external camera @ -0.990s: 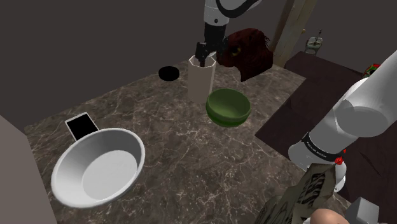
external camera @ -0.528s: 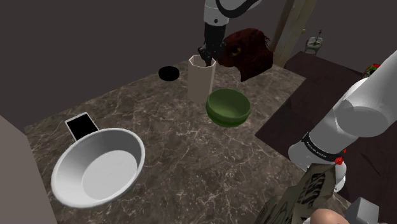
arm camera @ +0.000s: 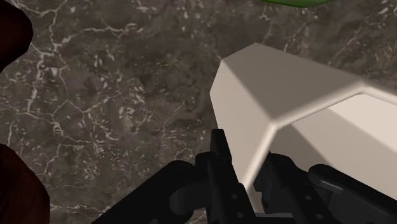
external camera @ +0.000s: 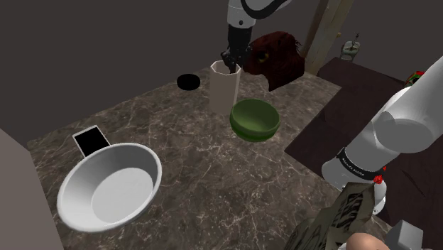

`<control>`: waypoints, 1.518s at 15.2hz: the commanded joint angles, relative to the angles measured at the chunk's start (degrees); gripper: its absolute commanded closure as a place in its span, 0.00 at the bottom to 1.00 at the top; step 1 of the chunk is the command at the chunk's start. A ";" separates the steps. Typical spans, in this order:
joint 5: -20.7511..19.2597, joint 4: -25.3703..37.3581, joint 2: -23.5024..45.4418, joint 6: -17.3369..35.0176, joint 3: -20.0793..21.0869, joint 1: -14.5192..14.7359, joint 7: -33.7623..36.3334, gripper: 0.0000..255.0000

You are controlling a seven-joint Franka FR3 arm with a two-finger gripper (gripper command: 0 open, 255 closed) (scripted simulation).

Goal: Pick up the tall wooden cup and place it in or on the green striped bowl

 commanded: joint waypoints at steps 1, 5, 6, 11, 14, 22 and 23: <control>0.12 0.70 -0.49 -1.16 -0.06 -0.03 -0.13 1.00; 0.30 2.92 -1.35 -4.21 -0.15 -0.06 -0.27 1.00; 0.33 3.50 -1.54 -4.97 -0.18 -0.07 -0.30 1.00; 0.47 6.59 -2.29 -8.79 -0.29 -0.11 -0.40 1.00; 0.51 8.59 -2.58 -11.08 -0.35 -0.14 -0.44 1.00; 0.50 14.51 -2.82 -17.23 -0.47 -0.22 -0.43 1.00; 0.49 15.31 -2.79 -18.00 -0.48 -0.23 -0.42 1.00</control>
